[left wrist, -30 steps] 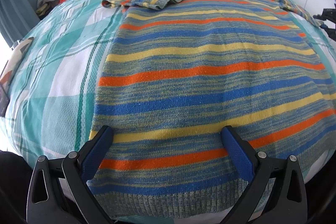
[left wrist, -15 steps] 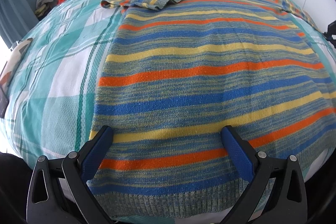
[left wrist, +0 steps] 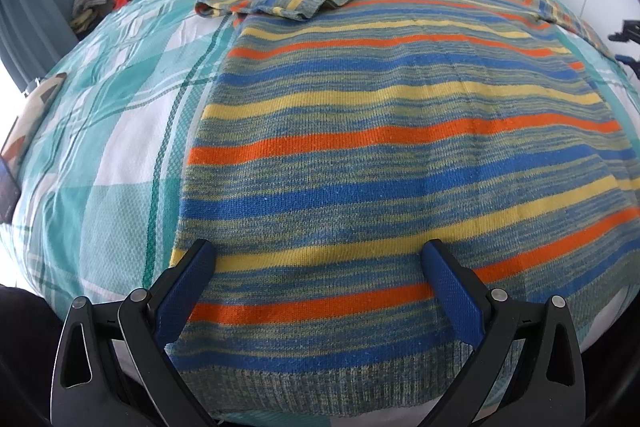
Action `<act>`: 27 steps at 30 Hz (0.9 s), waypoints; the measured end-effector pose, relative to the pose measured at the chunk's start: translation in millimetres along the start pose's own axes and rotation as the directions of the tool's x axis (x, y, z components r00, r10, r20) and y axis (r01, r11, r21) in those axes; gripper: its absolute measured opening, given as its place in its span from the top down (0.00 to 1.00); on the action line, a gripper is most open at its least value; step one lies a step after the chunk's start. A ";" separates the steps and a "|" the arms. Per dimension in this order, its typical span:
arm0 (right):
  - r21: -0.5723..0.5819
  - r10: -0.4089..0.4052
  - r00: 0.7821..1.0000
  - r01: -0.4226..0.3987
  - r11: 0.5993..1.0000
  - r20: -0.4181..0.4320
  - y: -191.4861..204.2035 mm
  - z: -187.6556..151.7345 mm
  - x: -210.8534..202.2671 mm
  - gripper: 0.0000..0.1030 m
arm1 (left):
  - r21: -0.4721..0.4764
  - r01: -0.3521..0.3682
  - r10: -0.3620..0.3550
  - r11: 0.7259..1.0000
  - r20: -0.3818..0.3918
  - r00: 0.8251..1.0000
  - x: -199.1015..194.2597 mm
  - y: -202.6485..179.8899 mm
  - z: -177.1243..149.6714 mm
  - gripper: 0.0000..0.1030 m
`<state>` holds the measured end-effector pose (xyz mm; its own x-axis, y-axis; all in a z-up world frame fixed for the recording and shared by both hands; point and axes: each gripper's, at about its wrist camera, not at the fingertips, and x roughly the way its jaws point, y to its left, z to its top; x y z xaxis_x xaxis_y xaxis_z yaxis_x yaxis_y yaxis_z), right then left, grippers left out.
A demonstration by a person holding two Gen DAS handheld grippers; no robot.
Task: Fold small clothes
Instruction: 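Grasp the sleeve cuff with the right tool and pull it outward straight, then open the right tool to release the straightened sleeve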
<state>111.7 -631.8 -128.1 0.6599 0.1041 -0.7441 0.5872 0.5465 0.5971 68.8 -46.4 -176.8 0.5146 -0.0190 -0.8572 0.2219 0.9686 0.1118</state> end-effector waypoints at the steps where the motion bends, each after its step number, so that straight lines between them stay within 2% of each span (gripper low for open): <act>1: -0.010 -0.008 1.000 0.008 1.000 -0.002 3.6 2.4 5.3 0.62 | -0.001 0.000 0.000 1.000 -0.001 1.000 0.1 0.0 0.0 0.00; 3: -0.037 -0.020 1.000 0.020 0.999 0.013 14.0 4.5 16.6 0.62 | -0.002 -0.002 0.002 1.000 -0.001 1.000 0.1 -0.1 0.1 0.00; 4: -0.050 -0.019 1.000 0.019 0.999 0.015 17.5 5.3 20.8 0.65 | -0.002 -0.002 0.002 1.000 0.000 1.000 0.1 -0.1 0.0 0.00; 5: -0.087 -0.050 0.999 0.051 0.995 0.012 23.5 5.5 26.1 0.76 | -0.002 -0.003 0.003 1.000 0.001 1.000 0.1 -0.1 -0.3 0.00; 6: -0.122 -0.100 0.995 0.102 0.987 0.023 28.0 4.6 28.3 0.98 | -0.002 -0.002 0.002 1.000 0.001 1.000 -0.1 0.0 -0.4 0.00; 8: -0.153 -0.167 0.983 0.178 0.972 0.080 32.3 -0.4 20.6 0.99 | -0.003 0.000 0.000 1.000 0.001 1.000 0.1 0.1 -0.5 0.00; 11: -0.117 -0.249 0.961 0.263 0.958 0.122 19.5 -5.7 9.2 0.99 | -0.005 -0.001 0.001 1.000 0.004 1.000 0.3 0.2 -0.5 0.00; 13: -0.101 -0.285 0.951 0.297 0.950 0.117 13.9 -8.0 12.2 0.99 | -0.004 -0.001 0.001 1.000 0.005 1.000 0.2 0.4 -0.6 0.00; 17: -0.097 -0.310 0.946 0.319 0.943 0.093 15.7 -14.6 17.3 0.98 | -0.003 0.001 -0.001 1.000 0.005 1.000 0.4 0.1 -0.5 0.00; 18: -0.108 -0.306 0.948 0.315 0.943 0.091 17.9 -14.5 15.9 0.95 | -0.002 0.001 -0.001 1.000 0.005 1.000 0.2 -0.1 -0.2 0.00; 20: -0.107 -0.302 0.947 0.314 0.943 0.113 19.0 -14.8 6.9 0.60 | -0.004 0.002 -0.002 1.000 0.005 1.000 0.3 0.1 -0.3 0.00; 21: -0.098 -0.305 0.943 0.318 0.943 0.130 18.5 -15.5 0.4 0.31 | -0.007 0.003 -0.003 1.000 0.007 1.000 0.1 0.1 -0.7 0.00; 22: -0.088 -0.303 0.939 0.319 0.944 0.160 17.5 -17.7 -11.4 0.27 | -0.008 0.004 -0.004 1.000 0.009 1.000 -0.1 0.2 -1.2 0.00; 24: -0.100 -0.315 0.924 0.342 0.934 0.215 18.4 -27.5 -37.6 0.27 | -0.012 0.004 -0.004 1.000 0.015 1.000 -0.7 0.4 -2.2 0.00; 27: -0.191 -0.320 0.907 0.377 0.906 0.274 32.7 -57.6 -74.9 0.27 | -0.018 0.004 -0.004 1.000 0.015 1.000 -1.4 1.2 -2.6 0.00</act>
<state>54.5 -573.8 -70.1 0.5387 -0.3078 -0.7842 0.6915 0.6933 0.2029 66.1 -44.5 -176.8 0.5263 -0.0266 -0.8499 0.2089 0.9729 0.0990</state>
